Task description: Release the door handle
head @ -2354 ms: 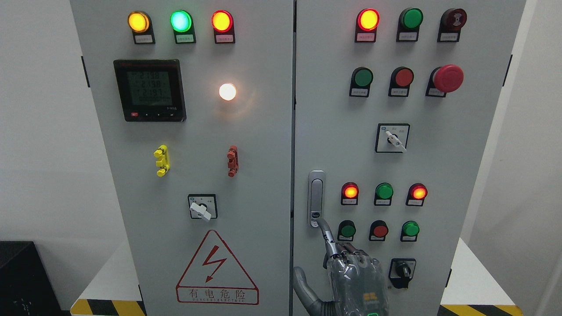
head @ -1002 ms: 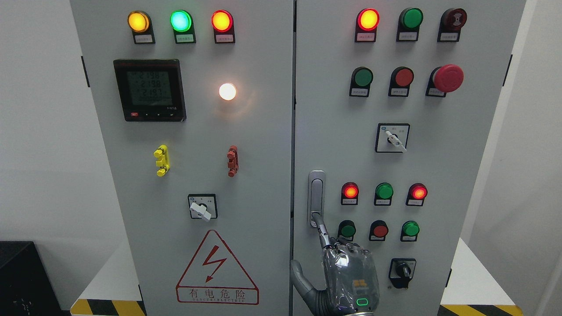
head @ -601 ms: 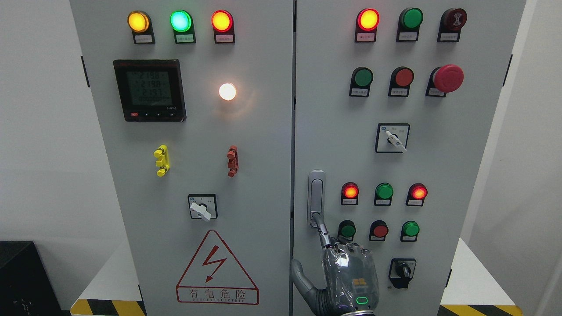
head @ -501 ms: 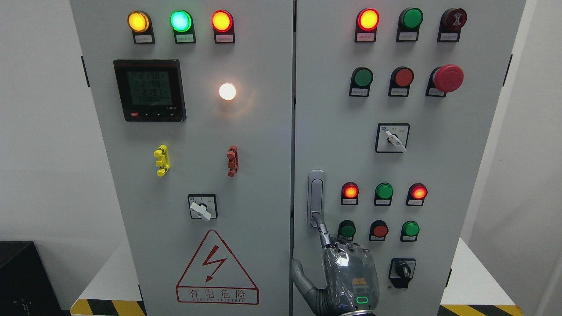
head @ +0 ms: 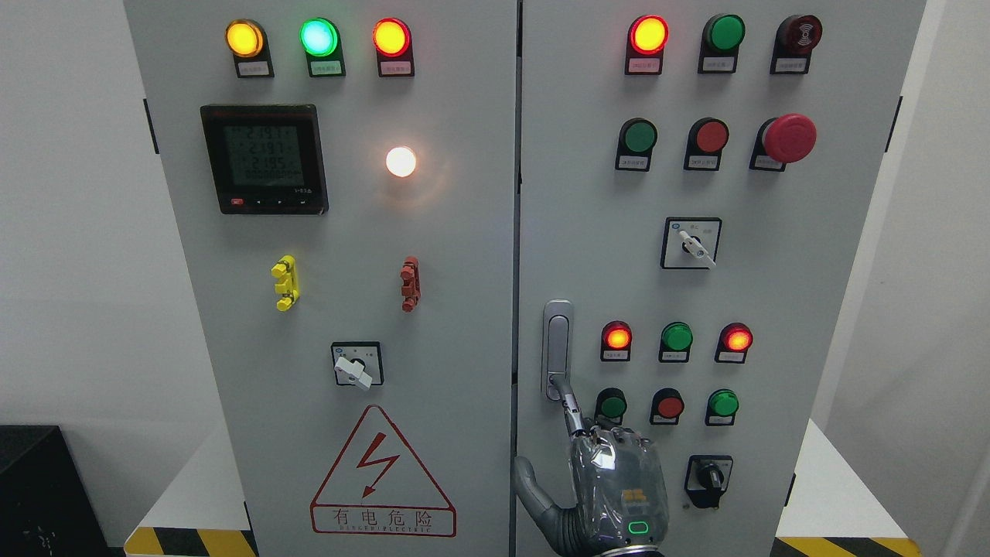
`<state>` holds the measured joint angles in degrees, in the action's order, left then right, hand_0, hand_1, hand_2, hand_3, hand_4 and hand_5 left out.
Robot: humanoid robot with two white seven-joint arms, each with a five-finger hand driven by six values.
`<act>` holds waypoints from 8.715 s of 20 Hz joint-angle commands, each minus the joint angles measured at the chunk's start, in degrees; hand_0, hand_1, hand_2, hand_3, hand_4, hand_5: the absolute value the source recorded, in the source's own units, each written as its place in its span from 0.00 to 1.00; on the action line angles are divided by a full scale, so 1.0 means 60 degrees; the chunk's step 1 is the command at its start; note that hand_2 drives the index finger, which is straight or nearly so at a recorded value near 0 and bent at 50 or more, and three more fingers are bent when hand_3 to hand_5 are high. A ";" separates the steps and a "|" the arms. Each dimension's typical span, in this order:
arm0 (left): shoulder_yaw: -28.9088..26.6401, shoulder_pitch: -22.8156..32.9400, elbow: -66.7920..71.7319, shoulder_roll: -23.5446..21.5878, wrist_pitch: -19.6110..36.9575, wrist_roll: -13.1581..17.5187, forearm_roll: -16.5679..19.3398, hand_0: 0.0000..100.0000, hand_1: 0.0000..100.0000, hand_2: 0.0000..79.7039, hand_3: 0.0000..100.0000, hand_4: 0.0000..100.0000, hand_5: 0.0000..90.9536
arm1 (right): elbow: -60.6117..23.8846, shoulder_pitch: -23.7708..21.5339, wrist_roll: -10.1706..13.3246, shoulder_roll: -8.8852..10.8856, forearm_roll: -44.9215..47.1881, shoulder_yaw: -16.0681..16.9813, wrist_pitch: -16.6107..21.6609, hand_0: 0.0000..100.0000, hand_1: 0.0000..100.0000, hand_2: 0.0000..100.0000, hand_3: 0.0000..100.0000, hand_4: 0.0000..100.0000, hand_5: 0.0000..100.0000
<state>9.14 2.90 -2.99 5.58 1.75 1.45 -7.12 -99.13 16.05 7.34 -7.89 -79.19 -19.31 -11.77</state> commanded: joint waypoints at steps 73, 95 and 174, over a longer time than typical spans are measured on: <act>0.0000 0.0000 0.0000 -0.0007 -0.0028 0.0007 0.0000 0.00 0.00 0.05 0.11 0.00 0.00 | 0.0335 -0.0228 -0.0374 -0.0019 0.0000 -0.0020 -0.0206 0.35 0.25 0.00 0.79 0.76 0.76; 0.0000 0.0000 0.0000 -0.0007 -0.0013 0.0007 0.0000 0.00 0.00 0.05 0.11 0.00 0.00 | 0.0116 -0.0316 -0.0345 -0.0004 0.0029 -0.0078 -0.0191 0.36 0.25 0.00 0.79 0.76 0.77; 0.0000 0.0000 0.0000 -0.0008 -0.0013 0.0007 0.0000 0.00 0.00 0.05 0.11 0.00 0.00 | -0.1379 -0.0097 -0.1062 -0.0019 0.0147 0.0215 -0.0191 0.11 0.35 0.74 1.00 0.78 0.68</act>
<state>9.14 2.90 -2.99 5.59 1.52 1.45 -7.12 -106.21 14.29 1.26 -7.99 -78.21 -18.94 -12.88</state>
